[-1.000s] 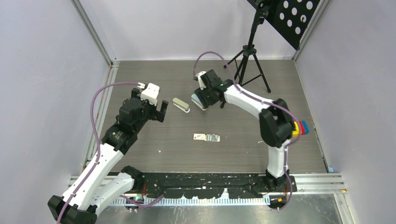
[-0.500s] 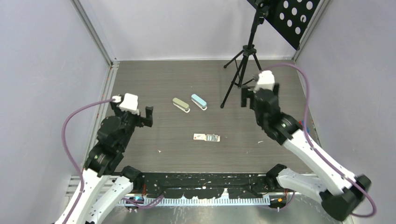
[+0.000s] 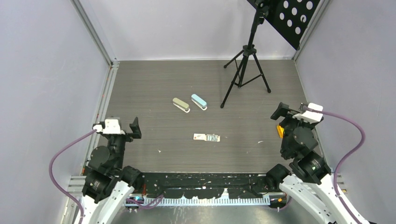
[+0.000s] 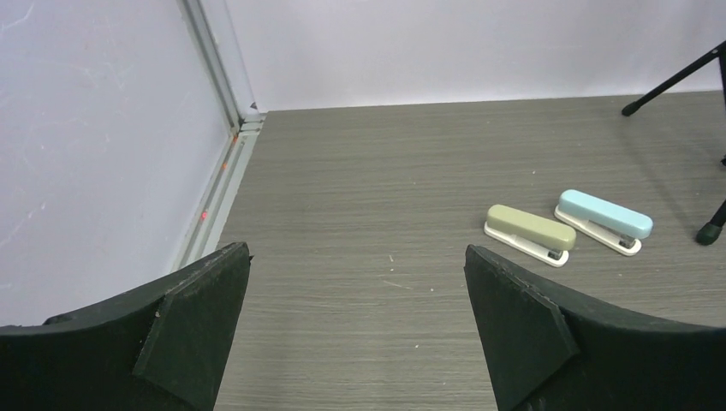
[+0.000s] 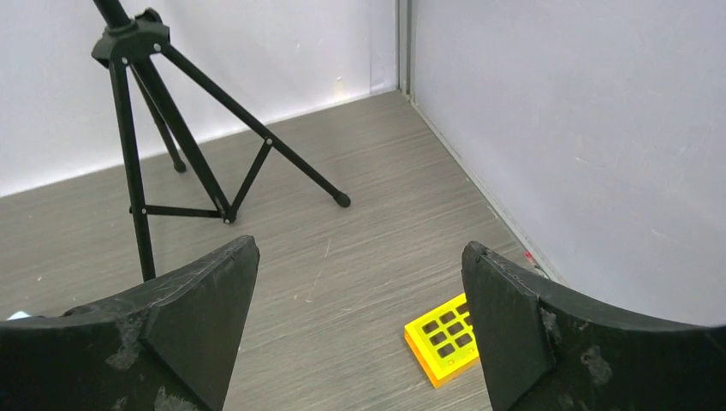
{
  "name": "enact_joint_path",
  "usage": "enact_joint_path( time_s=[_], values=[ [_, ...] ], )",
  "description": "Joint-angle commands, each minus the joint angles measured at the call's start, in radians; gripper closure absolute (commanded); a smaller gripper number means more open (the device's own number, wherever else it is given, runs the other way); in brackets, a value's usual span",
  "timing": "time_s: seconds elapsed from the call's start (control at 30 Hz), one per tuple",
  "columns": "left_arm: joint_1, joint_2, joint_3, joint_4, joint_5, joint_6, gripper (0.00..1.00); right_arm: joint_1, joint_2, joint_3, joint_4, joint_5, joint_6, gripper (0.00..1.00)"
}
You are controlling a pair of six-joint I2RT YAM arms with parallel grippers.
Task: Load the staples into the stapler
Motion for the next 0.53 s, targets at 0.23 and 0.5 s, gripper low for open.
enact_joint_path(
  time_s=[0.23, 0.5],
  values=[
    [0.006, -0.006, -0.050, 0.074, -0.038, -0.007, 0.00, 0.000, -0.108, -0.026, 0.078, -0.016, -0.088, 0.07],
    [0.017, -0.007, -0.045, 0.046, -0.011, 0.004, 0.00, 0.000, -0.109, -0.029, 0.085, -0.043, -0.083, 0.06]
  ],
)
